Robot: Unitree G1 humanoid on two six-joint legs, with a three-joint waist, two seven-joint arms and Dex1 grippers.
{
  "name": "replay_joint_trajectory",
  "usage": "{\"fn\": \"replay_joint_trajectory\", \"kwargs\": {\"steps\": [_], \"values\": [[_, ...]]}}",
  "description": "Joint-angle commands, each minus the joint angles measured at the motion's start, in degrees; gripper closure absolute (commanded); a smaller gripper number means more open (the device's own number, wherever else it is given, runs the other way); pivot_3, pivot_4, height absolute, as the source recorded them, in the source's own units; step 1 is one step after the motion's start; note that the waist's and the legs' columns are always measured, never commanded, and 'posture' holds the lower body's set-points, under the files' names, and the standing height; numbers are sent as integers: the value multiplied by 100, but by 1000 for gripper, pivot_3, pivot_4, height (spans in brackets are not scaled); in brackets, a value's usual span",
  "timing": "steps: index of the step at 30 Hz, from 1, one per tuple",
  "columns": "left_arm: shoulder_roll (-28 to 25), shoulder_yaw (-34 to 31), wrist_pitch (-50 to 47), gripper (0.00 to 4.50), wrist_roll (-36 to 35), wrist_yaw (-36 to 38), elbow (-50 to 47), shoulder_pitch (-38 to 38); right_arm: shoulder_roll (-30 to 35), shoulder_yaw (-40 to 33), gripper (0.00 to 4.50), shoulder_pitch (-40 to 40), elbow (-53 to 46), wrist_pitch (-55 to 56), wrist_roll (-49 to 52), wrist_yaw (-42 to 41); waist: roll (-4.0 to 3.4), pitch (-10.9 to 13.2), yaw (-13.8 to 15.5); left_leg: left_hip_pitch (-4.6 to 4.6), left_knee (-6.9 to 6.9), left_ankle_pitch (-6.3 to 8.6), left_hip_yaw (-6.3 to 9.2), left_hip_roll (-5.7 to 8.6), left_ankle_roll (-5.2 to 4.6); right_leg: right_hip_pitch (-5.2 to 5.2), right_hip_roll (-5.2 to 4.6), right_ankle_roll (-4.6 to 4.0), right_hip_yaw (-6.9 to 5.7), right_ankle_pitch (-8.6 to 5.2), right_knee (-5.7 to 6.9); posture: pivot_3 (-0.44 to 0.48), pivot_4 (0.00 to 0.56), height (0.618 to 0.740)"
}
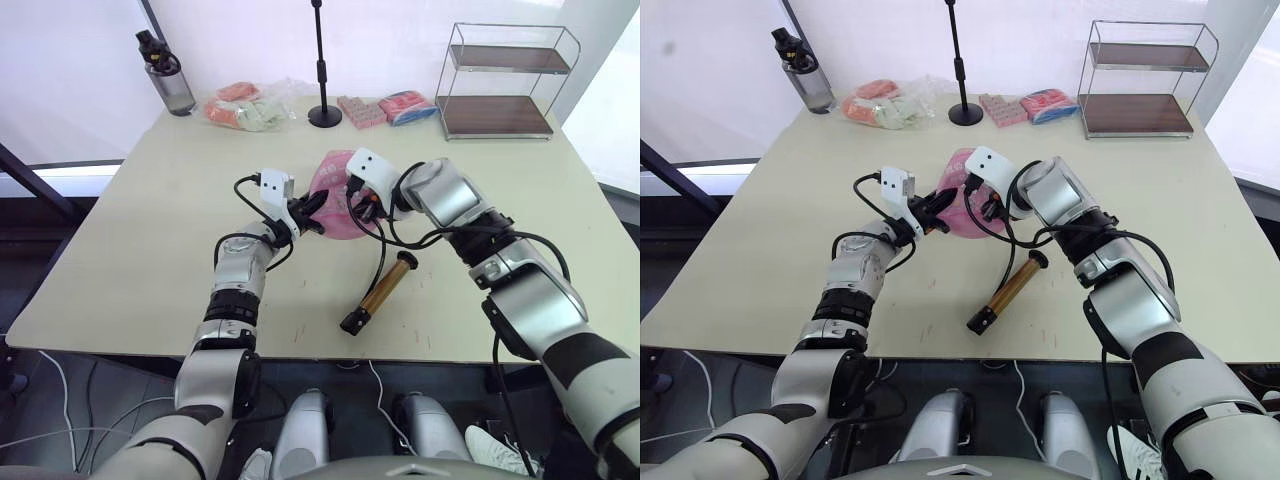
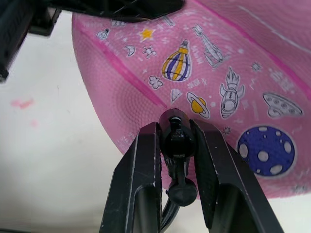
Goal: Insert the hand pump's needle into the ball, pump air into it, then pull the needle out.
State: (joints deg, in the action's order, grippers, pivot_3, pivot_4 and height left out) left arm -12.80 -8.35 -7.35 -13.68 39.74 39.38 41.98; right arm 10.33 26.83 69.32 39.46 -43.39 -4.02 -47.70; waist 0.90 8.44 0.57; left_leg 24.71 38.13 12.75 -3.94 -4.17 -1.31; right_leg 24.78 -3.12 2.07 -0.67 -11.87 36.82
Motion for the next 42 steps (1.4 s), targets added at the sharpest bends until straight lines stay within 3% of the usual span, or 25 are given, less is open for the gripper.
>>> {"fn": "replay_joint_trajectory", "kwargs": {"steps": [1, 16, 24, 30, 42], "values": [[159, 325, -377, 4500, 158, 33, 309, -202, -129, 282, 4132, 203, 498, 430, -357, -90, -1, -1, -3, -1, 0, 0, 1, -1, 0, 0, 1, 0, 0, 0, 1, 0, 150, 731], [156, 229, -599, 4500, 63, -139, 192, -258, -780, 384, 4132, 545, 2504, 1602, -1147, 5, -17, -75, -112, -17, 0, 0, 2, -2, 1, -7, 0, 3, -1, -2, 2, 0, 150, 731], [180, 195, -715, 4500, 5, -202, 67, -357, -1151, 267, 4132, 602, 3074, 1853, -1392, 282, -20, -131, -155, -35, -10, 1, 0, -3, 2, -18, -1, 9, 1, -8, 1, 0, 150, 731], [165, 207, -781, 4500, -36, -243, -27, -447, -1292, 146, 4132, 557, 3433, 1962, -1555, 550, 1, -158, -159, -102, -59, 16, -9, -3, 27, -54, -7, -4, 2, -28, 0, 0, 150, 731], [121, 191, -887, 4500, -107, -292, -184, -556, -1593, -258, 4132, 328, 3738, 1917, -1563, 1110, 3, -176, -175, -111, -75, 16, -3, -4, 28, -55, -5, -12, 0, -34, 0, 0, 150, 731]]}}
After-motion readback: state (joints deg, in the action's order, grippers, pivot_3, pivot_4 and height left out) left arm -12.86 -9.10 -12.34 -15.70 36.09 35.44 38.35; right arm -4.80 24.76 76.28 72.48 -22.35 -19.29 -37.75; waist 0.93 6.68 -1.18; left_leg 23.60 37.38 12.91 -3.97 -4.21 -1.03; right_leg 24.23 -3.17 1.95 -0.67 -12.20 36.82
